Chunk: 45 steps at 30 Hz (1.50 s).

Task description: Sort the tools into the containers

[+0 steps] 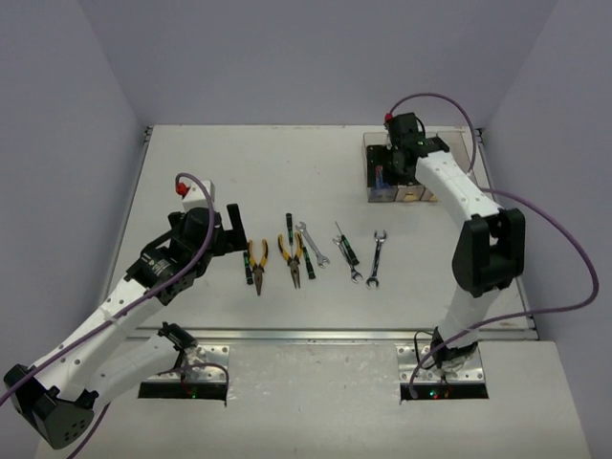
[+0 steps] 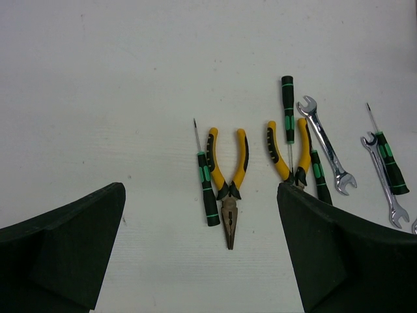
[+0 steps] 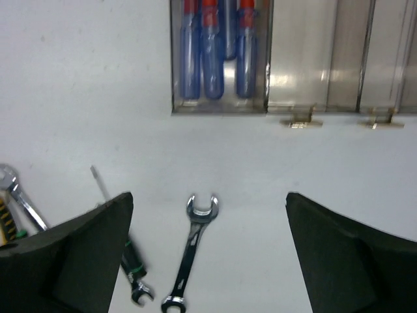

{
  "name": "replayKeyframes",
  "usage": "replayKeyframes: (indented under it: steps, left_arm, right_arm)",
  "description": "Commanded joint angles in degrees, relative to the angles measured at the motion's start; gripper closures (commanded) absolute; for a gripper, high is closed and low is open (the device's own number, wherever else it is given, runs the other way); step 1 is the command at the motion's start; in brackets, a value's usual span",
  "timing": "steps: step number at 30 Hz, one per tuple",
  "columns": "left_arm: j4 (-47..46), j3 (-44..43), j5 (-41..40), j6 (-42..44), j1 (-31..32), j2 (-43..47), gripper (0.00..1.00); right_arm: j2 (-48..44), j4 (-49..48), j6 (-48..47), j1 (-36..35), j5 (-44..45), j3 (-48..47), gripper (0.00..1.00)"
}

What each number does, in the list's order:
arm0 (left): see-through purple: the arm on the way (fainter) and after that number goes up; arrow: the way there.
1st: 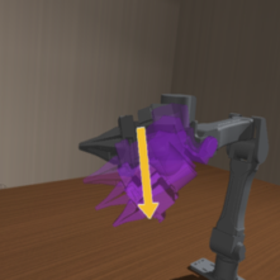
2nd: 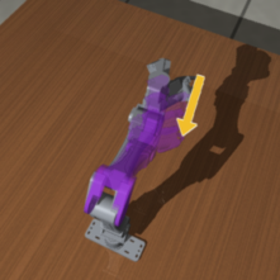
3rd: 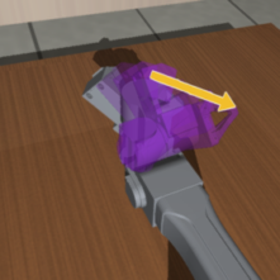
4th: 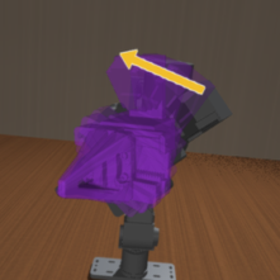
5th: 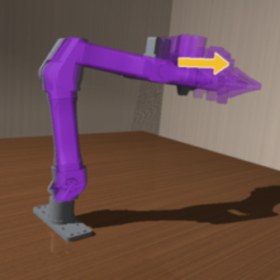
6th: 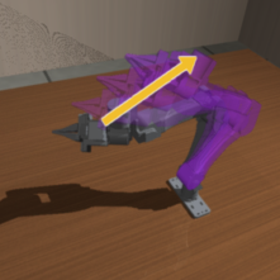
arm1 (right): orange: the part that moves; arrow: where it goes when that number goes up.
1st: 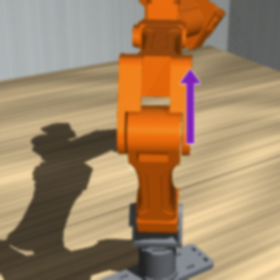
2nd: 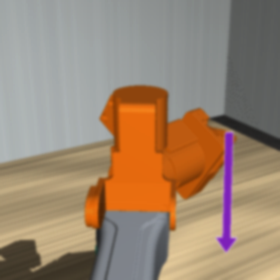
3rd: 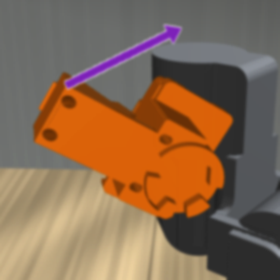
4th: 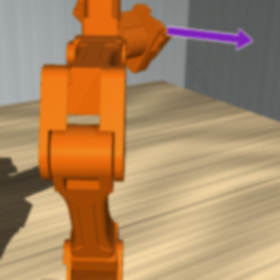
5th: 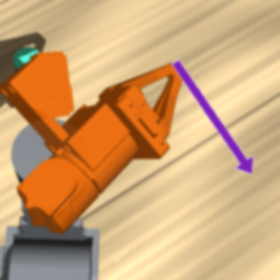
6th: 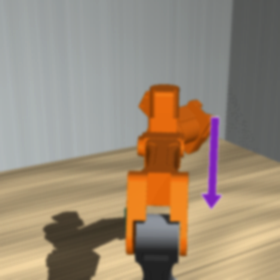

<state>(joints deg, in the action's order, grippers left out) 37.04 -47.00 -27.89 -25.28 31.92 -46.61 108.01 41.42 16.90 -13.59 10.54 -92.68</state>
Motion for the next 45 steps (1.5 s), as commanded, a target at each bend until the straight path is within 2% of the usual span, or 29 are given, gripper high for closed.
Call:
replayKeyframes:
  steps: [1,4,5,7,11,17,24,33,35,39,45]
  left_arm:
    - [-1.51,-0.22,-1.88,-0.02,0.16,0.43,0.0]
    - [-1.25,-0.33,-2.39,-0.38,0.09,-0.11,0.0]
    - [-1.18,-0.44,-2.5,-0.38,0.16,-0.23,0.0]
    - [-1.12,-0.37,-2.49,-0.44,0.16,-0.06,0.0]
    - [-1.16,-0.31,-2.55,-0.56,0.16,0.67,0.0]
    - [-1.36,-0.19,-1.68,-0.24,0.11,0.06,0.0]
    - [-1.36,-0.19,-1.47,-0.15,0.16,0.34,0.0]
    - [-1.36,-0.19,-1.26,-0.12,0.16,0.73,0.0]
    - [-1.39,-0.25,-1.12,-0.12,0.16,0.82,0.0]
    - [-1.45,-0.19,-1.03,-0.03,0.16,0.82,0.0]
    - [-1.41,-0.19,-1.24,-0.12,0.16,1.2,0.0]
  right_arm:
    - [-12.07,-10.7,6.16,-4.47,0.25,14.33,0.01]
    - [-16.16,-13.31,6.48,-7.72,-2.66,19.06,0.02]
    - [-16.22,-12.98,6.51,-9.76,-4.25,20.14,0.05]
    - [-14.77,-10.7,6.71,-12.95,-5.14,19.96,0.19]
    - [-11.04,-9.9,6.24,-15.56,-5.85,20.71,0.38]
    - [-2.03,-7.97,2.97,-16.2,-7.53,19.18,0.58]
    - [2.77,-8.82,1.24,-16.2,-7.32,19.25,0.62]
    - [6.94,-8.72,1.12,-16.17,-4.77,20.25,0.74]
    - [7.18,-8.69,1.12,-16.15,-4.82,20.55,0.79]
    - [5.05,-7.83,1.29,-16.2,-5.46,20.69,0.91]
    - [-4.91,-5.47,-0.28,-13.75,-3.65,16.8,0.91]
